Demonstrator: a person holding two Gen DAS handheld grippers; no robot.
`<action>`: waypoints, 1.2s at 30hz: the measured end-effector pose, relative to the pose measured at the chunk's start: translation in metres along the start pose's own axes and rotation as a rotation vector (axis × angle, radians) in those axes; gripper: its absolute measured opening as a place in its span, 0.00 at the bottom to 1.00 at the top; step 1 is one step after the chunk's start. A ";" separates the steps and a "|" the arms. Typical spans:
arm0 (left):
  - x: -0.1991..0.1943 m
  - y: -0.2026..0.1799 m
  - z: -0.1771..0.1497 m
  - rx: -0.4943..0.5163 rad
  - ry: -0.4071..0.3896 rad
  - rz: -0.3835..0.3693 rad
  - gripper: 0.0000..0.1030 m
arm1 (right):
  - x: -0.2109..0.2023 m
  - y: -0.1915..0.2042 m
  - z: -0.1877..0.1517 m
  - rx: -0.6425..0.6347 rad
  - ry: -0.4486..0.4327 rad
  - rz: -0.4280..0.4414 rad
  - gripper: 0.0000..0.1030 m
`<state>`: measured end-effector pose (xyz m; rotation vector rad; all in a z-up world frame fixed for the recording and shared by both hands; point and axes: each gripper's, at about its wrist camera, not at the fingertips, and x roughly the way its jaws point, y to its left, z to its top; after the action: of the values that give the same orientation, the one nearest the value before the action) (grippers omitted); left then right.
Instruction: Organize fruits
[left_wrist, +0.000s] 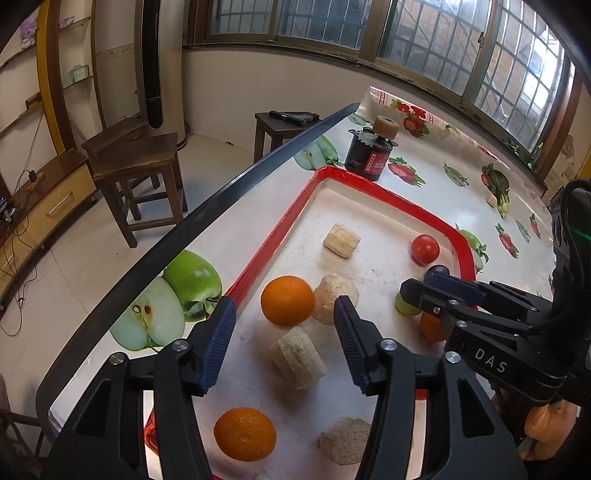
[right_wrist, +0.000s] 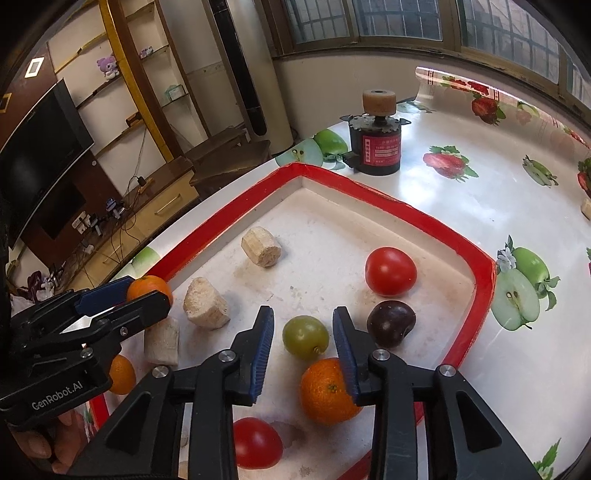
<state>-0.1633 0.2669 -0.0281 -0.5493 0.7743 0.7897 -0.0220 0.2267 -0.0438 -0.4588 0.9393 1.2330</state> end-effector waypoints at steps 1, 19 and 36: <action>-0.002 0.000 -0.001 0.001 -0.002 -0.001 0.52 | -0.003 -0.001 0.000 0.004 -0.004 0.000 0.36; -0.037 -0.010 -0.038 0.043 -0.005 0.001 0.52 | -0.060 0.001 -0.023 -0.077 -0.056 0.040 0.51; -0.074 -0.025 -0.072 0.136 -0.044 0.023 0.61 | -0.099 0.011 -0.077 -0.394 -0.057 0.062 0.77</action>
<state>-0.2063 0.1713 -0.0104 -0.4006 0.7883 0.7618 -0.0636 0.1146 -0.0053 -0.7041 0.6643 1.4873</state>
